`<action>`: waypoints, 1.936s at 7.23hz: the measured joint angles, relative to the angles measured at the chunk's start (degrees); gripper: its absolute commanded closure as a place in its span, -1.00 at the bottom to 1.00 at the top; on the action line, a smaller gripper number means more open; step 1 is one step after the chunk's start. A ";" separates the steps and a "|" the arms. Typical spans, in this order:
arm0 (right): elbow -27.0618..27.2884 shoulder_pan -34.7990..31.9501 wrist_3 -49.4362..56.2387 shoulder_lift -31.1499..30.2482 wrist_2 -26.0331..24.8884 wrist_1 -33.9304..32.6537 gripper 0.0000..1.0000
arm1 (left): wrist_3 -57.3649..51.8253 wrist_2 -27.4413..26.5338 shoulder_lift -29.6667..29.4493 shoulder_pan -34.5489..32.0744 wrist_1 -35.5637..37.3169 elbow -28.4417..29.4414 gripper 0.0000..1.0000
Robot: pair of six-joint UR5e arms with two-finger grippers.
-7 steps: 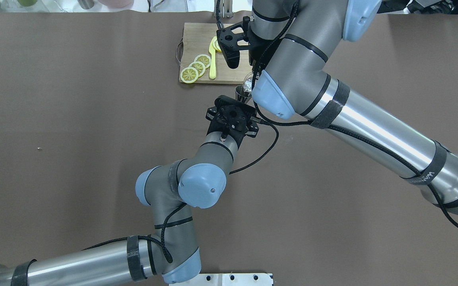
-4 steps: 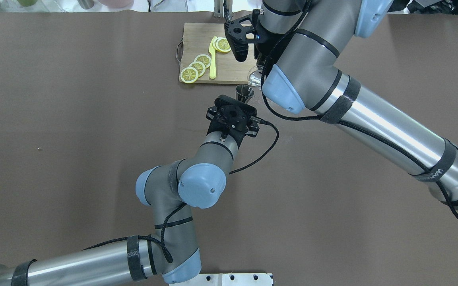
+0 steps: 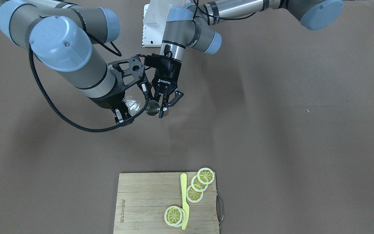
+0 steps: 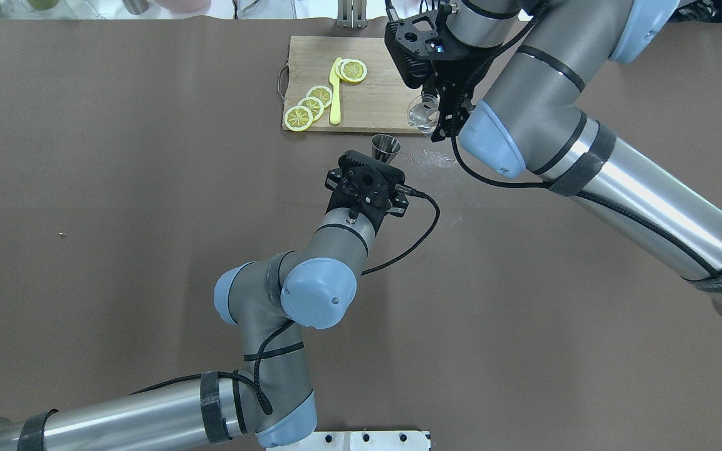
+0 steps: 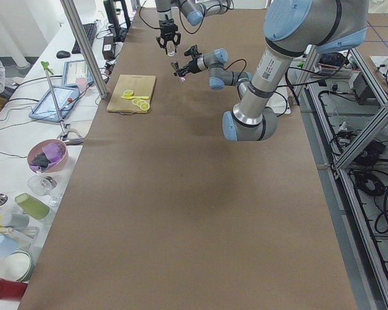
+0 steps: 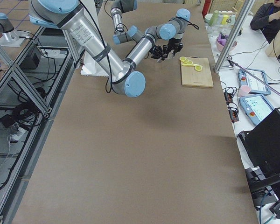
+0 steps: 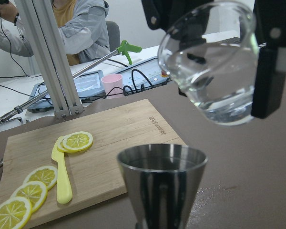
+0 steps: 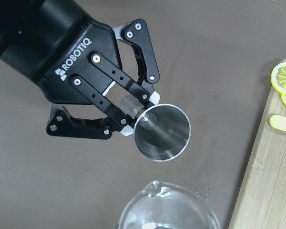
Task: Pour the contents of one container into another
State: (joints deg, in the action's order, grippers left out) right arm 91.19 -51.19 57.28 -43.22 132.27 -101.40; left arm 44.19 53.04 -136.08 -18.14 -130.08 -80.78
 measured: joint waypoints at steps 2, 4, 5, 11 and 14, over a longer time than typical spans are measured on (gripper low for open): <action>2.50 -2.14 -0.04 -3.83 2.55 2.83 1.00 | -0.14 -0.50 0.28 0.01 0.00 -0.03 1.00; 3.36 -5.04 0.08 -7.39 6.52 5.88 1.00 | -0.85 -6.78 1.79 -0.04 -0.02 -0.96 1.00; 3.48 -6.56 0.10 -9.38 8.63 7.71 1.00 | -1.03 -10.86 3.71 -0.03 -0.06 -2.81 1.00; 1.64 -12.79 -1.26 -22.86 18.38 24.72 1.00 | -1.12 -14.58 26.30 -3.28 -6.47 -15.22 1.00; -3.90 -15.98 -1.61 -26.54 21.65 35.40 1.00 | -1.14 -14.55 39.72 -3.53 -26.14 -14.32 1.00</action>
State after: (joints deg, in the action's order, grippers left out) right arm 87.29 -67.17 55.66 -69.76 153.92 -66.00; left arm 43.05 38.49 -96.36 -21.67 -156.22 -95.10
